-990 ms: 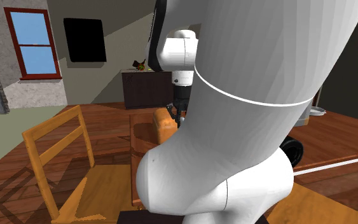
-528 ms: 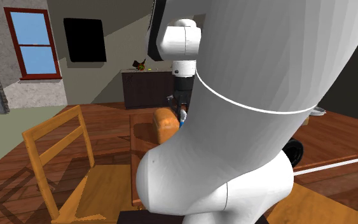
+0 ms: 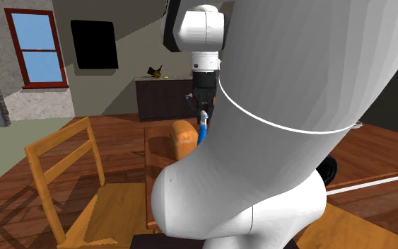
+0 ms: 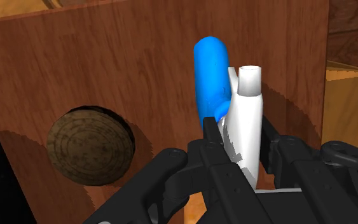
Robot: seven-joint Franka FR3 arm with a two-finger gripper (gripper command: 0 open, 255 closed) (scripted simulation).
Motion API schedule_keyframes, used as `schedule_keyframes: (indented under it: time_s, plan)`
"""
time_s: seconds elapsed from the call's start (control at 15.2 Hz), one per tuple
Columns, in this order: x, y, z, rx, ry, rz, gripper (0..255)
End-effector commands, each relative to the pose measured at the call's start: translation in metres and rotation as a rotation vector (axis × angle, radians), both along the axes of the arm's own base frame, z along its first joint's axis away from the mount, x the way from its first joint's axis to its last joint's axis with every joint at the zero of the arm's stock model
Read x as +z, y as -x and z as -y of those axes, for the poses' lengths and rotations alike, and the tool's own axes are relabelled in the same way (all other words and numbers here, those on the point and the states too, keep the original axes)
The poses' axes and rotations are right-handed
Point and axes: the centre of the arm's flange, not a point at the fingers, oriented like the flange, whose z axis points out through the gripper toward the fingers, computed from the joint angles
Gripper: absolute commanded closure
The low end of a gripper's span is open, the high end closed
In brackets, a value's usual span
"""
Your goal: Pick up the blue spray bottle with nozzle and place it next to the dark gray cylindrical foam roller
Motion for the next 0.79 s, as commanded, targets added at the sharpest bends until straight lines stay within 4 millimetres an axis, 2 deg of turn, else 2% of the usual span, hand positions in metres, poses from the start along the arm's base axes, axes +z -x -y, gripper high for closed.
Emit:
schedule_keyframes:
  time_s: [0.0,0.73]
  plan:
    - [0.011,0.0,0.0,0.0,0.0,0.0,255]
    - [0.069,0.0,0.0,0.0,0.0,0.0,255]
